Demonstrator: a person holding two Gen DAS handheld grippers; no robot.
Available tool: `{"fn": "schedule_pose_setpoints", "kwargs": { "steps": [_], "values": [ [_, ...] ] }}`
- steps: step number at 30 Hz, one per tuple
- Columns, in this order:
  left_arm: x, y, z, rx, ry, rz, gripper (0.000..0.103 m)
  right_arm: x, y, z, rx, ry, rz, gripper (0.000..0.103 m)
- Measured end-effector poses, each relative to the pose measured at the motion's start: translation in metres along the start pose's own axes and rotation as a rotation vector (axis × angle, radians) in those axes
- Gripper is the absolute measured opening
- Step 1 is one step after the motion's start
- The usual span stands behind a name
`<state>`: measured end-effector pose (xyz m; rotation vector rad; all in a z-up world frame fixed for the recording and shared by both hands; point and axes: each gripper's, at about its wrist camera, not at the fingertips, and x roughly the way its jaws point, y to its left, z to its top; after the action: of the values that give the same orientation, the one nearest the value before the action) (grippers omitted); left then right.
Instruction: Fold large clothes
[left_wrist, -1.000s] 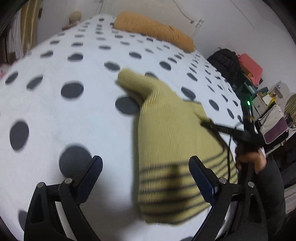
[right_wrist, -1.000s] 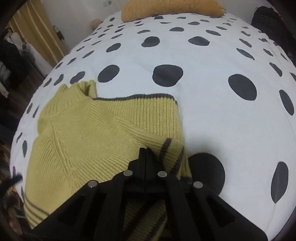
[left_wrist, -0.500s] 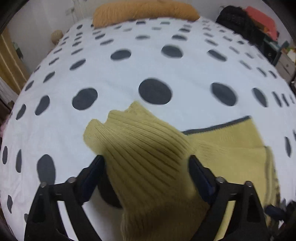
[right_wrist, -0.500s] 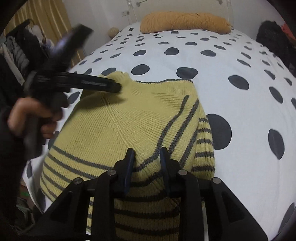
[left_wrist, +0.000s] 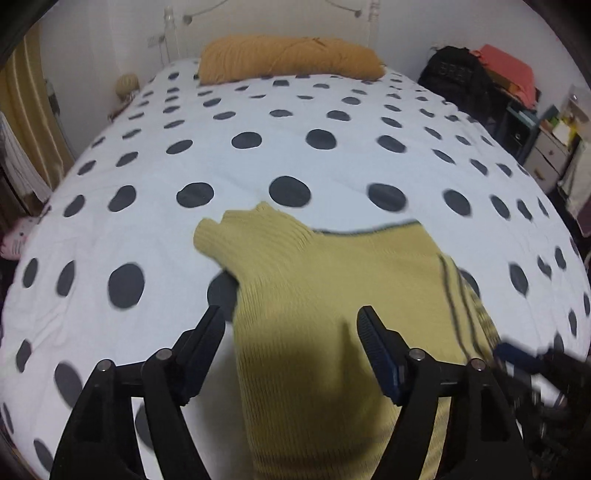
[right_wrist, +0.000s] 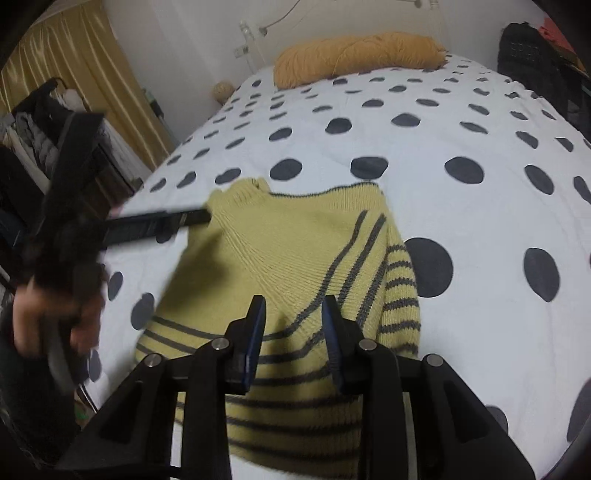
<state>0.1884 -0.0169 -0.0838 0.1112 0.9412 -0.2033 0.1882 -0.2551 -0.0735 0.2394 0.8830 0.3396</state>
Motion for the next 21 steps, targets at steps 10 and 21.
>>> {"fn": "schedule_pose_setpoints", "kwargs": {
  "steps": [10, 21],
  "values": [
    [0.04, -0.012, -0.073, -0.092, 0.085, 0.048, 0.09, 0.033, 0.002, -0.046, -0.089, 0.078, -0.175, 0.057],
    [0.033, -0.018, -0.087, -0.127, 0.036, 0.098, 0.09, 0.028, 0.002, -0.055, -0.097, 0.052, -0.181, 0.057]
  ]
}}
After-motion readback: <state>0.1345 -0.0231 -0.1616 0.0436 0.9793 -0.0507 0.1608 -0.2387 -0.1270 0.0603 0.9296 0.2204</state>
